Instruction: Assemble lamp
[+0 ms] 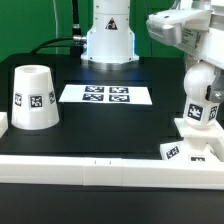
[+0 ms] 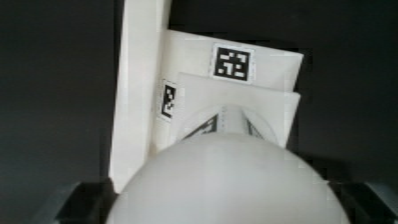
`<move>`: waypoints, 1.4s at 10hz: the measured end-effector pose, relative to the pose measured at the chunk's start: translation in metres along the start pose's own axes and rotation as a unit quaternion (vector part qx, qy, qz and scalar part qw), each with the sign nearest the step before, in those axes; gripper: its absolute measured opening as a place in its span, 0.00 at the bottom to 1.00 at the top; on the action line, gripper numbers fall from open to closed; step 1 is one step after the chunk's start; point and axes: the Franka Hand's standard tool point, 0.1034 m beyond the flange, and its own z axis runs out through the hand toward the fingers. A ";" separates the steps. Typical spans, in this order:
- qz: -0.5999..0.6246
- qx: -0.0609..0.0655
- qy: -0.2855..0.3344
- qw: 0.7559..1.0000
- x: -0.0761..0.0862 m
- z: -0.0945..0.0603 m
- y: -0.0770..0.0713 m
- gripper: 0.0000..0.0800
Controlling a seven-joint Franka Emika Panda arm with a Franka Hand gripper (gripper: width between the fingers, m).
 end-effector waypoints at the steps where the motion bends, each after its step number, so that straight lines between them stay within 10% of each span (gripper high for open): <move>1: 0.008 0.000 0.000 1.000 0.000 0.000 0.000 0.72; 7: 0.178 0.005 0.007 0.984 -0.004 0.001 -0.002 0.72; 14: 0.459 0.015 0.022 0.888 -0.005 0.001 -0.002 0.72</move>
Offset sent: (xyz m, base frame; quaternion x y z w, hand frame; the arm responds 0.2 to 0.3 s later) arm 0.0000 0.0000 0.0000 0.0000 0.0000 0.0000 1.0000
